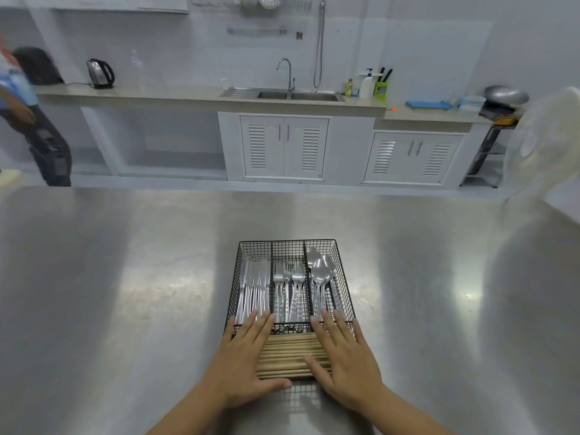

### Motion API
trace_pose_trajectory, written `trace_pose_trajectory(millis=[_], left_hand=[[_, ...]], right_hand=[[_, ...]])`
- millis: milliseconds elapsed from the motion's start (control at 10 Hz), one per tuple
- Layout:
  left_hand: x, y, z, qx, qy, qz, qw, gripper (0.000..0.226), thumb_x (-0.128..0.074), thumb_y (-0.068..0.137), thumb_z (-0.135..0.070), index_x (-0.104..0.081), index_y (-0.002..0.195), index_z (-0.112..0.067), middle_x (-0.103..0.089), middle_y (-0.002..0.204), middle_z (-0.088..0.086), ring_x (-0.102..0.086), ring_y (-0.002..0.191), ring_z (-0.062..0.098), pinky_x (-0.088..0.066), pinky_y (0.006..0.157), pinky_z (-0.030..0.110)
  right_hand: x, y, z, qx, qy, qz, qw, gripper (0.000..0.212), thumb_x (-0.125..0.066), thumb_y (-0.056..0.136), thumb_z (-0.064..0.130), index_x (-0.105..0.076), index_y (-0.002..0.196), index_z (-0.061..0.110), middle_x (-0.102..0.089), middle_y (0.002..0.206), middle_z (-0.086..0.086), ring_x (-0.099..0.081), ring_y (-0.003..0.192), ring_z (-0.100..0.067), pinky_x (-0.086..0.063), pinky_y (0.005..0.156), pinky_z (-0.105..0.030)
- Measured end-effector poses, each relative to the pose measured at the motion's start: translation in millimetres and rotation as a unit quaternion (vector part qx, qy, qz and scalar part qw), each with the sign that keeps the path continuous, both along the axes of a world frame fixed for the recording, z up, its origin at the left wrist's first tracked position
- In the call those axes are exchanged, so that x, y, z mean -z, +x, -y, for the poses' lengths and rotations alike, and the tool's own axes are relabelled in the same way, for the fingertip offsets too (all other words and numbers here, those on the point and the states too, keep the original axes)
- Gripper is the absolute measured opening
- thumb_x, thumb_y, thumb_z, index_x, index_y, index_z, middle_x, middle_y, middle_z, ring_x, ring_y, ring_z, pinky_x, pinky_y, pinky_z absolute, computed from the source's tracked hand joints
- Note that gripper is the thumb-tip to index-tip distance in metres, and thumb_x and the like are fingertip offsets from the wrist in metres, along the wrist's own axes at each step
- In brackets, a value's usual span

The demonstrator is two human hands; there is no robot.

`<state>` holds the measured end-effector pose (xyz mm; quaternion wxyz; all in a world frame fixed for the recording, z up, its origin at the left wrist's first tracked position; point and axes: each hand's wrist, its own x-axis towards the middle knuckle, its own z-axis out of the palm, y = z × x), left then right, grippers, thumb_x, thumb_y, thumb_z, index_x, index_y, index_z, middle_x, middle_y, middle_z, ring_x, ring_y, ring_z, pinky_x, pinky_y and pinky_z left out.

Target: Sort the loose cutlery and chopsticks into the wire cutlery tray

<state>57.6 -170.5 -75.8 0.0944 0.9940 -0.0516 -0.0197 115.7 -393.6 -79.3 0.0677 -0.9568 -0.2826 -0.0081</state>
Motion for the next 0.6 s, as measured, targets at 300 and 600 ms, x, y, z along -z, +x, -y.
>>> trace_pose_trajectory(millis=[300,600], left_hand=[[-9,28,-19,0.002,0.027,-0.021,0.999,0.110,-0.032,0.065,-0.092,-0.040,0.144,-0.016,-0.043,0.148,-0.002,-0.034,0.137,0.022,0.003,0.110,0.033],[-31,44,-25,0.003,-0.005,-0.030,1.000,0.116,-0.022,0.063,-0.093,-0.001,0.153,-0.022,0.002,0.160,-0.009,0.007,0.147,0.009,0.015,0.114,0.029]], right_hand=[[-6,21,-24,0.020,-0.022,-0.048,0.998,0.068,-0.020,0.092,0.064,-0.047,0.140,0.025,-0.050,0.143,-0.001,-0.048,0.132,-0.024,-0.003,0.111,-0.038],[-32,50,-31,0.050,-0.003,-0.104,0.993,0.107,0.017,0.063,0.080,-0.003,0.153,0.026,0.002,0.160,0.005,0.006,0.149,-0.014,0.009,0.118,-0.040]])
